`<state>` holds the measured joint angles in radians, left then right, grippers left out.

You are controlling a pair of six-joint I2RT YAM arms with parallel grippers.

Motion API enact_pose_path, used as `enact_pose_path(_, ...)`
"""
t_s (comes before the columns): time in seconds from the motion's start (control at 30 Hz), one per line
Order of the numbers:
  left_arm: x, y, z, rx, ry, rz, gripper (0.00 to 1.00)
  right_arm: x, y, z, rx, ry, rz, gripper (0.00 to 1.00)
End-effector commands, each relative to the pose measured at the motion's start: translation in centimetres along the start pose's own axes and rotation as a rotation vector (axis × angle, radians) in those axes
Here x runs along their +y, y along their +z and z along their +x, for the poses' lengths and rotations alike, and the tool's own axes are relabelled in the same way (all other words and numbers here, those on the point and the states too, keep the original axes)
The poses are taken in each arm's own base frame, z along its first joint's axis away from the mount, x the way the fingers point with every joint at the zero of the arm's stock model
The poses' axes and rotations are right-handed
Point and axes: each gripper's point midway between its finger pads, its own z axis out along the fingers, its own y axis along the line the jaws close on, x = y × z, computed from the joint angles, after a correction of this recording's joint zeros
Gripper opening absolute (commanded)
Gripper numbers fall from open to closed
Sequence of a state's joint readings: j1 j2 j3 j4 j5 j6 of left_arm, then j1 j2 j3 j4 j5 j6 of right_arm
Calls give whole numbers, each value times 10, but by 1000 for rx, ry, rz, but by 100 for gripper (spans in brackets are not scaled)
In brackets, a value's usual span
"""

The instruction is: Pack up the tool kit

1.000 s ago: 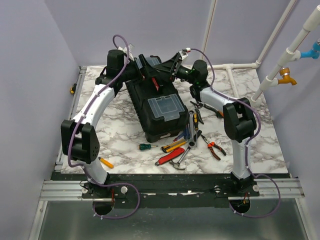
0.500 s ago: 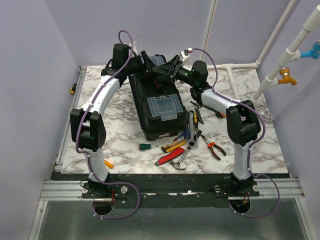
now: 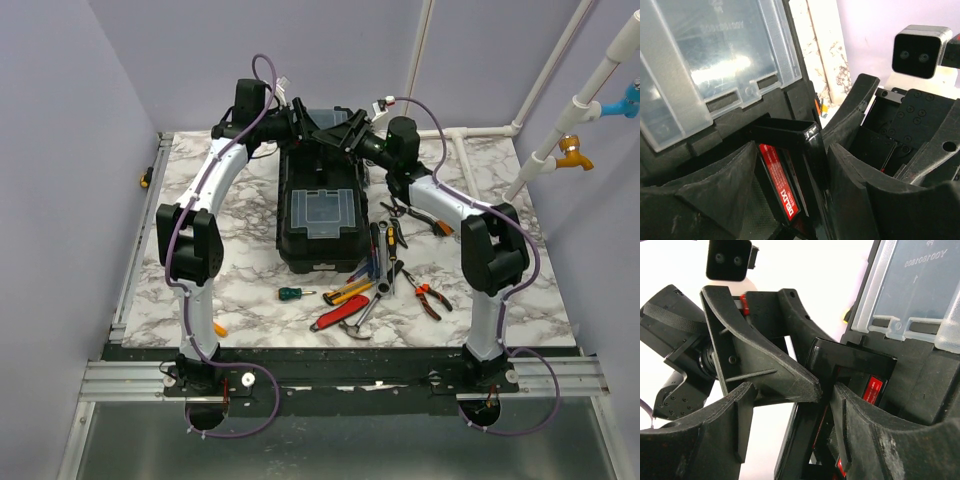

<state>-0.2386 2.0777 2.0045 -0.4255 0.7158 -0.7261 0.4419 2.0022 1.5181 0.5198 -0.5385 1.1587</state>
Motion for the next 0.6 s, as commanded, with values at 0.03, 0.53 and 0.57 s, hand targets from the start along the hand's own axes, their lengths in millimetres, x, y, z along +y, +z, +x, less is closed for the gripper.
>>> enact_pose_path(0.03, -30, 4, 4, -3, 18, 44, 76, 26, -7, 53, 166, -143, -55, 59)
enact_pose_path(0.53, -24, -25, 28, -14, 102, -51, 77, 28, -2, 58, 188, -41, -124, 96)
enact_pose_path(0.57, -21, -22, 29, -6, 97, -52, 76, 29, -3, 58, 185, -38, -123, 96)
